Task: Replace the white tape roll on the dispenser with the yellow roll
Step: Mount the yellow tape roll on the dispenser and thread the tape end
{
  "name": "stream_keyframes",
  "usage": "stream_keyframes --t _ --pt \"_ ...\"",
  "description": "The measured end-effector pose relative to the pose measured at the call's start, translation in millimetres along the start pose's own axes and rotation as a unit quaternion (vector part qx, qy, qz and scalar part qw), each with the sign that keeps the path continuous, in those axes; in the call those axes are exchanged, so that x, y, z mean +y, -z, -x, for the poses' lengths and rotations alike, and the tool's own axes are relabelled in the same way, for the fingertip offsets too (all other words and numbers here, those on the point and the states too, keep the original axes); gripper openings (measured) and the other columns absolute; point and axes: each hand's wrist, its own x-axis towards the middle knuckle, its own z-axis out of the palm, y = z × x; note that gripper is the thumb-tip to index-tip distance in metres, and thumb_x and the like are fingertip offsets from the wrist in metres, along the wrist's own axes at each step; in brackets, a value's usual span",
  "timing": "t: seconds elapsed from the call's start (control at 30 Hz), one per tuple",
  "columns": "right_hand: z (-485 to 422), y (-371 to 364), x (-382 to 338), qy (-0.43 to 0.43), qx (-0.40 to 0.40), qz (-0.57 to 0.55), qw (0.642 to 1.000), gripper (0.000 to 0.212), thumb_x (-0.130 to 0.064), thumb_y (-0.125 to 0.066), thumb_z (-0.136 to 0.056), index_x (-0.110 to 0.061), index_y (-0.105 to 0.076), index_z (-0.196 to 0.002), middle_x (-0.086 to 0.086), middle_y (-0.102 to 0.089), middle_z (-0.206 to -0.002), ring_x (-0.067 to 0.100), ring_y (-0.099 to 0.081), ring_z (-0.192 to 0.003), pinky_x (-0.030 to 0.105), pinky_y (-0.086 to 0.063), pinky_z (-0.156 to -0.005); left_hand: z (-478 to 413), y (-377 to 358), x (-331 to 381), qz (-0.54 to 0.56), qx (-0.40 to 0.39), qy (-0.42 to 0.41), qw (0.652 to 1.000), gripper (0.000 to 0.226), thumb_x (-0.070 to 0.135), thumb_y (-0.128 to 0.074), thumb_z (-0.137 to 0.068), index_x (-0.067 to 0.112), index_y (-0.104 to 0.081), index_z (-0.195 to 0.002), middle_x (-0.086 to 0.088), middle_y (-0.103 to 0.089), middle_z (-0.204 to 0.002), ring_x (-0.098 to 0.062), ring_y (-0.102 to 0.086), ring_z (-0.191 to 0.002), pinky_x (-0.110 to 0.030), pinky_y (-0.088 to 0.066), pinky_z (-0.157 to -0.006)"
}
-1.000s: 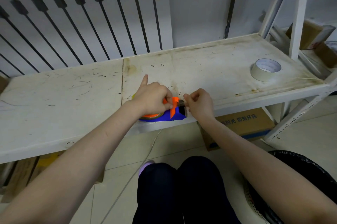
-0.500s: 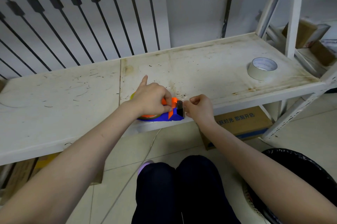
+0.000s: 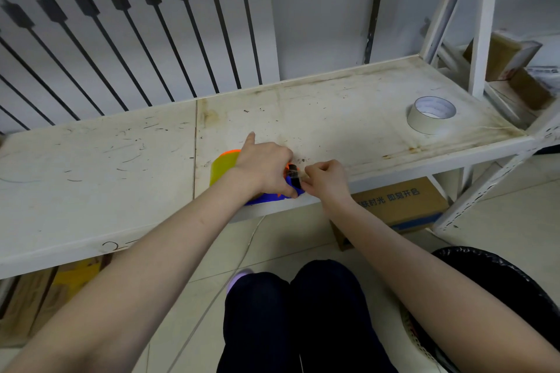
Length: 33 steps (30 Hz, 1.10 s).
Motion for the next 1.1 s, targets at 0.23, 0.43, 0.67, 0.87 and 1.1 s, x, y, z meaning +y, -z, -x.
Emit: stream_keyframes --t 0.23,0.43,0.67,0.87,1.1 --pt "4 2 -5 -0.026 0.000 -0.086 0.996 0.021 0.002 -0.051 -0.088 -0.006 -0.050 -0.068 0.008 -0.054 -0.072 0.017 -0.061 -0.068 0.023 -0.058 -0.061 4 -2 -8 0.054 0.037 0.048 0.997 0.056 0.059 -0.069 -0.057 0.022 -0.057 -0.096 0.003 -0.057 -0.086 -0.024 -0.059 -0.101 -0.049 -0.027 -0.108" --pt "7 -2 -18 0.004 -0.005 -0.089 0.996 0.013 -0.002 -0.048 -0.090 0.000 -0.059 -0.082 0.009 -0.058 -0.074 0.021 -0.062 -0.071 0.022 -0.057 -0.054 13 -5 -16 0.090 0.095 0.073 0.989 0.060 0.061 -0.067 -0.057 0.023 -0.058 -0.103 0.002 -0.067 -0.098 -0.024 -0.061 -0.097 -0.043 -0.036 -0.100" --pt "4 -13 -31 0.035 0.014 -0.041 0.998 0.010 -0.005 -0.045 -0.091 -0.001 -0.055 -0.093 0.007 -0.056 -0.084 0.016 -0.062 -0.067 0.030 -0.059 -0.057 19 -6 -20 0.139 0.136 0.113 0.974 0.063 0.060 -0.068 -0.058 0.024 -0.056 -0.108 0.003 -0.065 -0.101 -0.022 -0.060 -0.096 -0.046 -0.036 -0.104" --pt "-4 -19 -39 0.076 0.042 0.009 0.996 0.010 -0.009 -0.040 -0.092 -0.010 -0.048 -0.087 0.001 -0.054 -0.086 0.028 -0.069 -0.078 0.049 -0.060 -0.070 23 -3 -19 0.156 0.172 0.156 0.960 0.058 0.061 -0.065 -0.060 0.022 -0.056 -0.102 0.004 -0.065 -0.098 -0.020 -0.061 -0.097 -0.048 -0.023 -0.112" --pt "-11 -24 -49 0.084 0.057 0.051 0.994 0.011 -0.004 -0.038 -0.092 -0.011 -0.045 -0.088 -0.007 -0.047 -0.082 0.030 -0.066 -0.087 0.049 -0.059 -0.073 16 -2 -16 0.170 0.185 0.171 0.953 0.061 0.064 -0.063 -0.064 0.019 -0.054 -0.103 0.002 -0.065 -0.102 -0.021 -0.061 -0.098 -0.046 -0.026 -0.110"
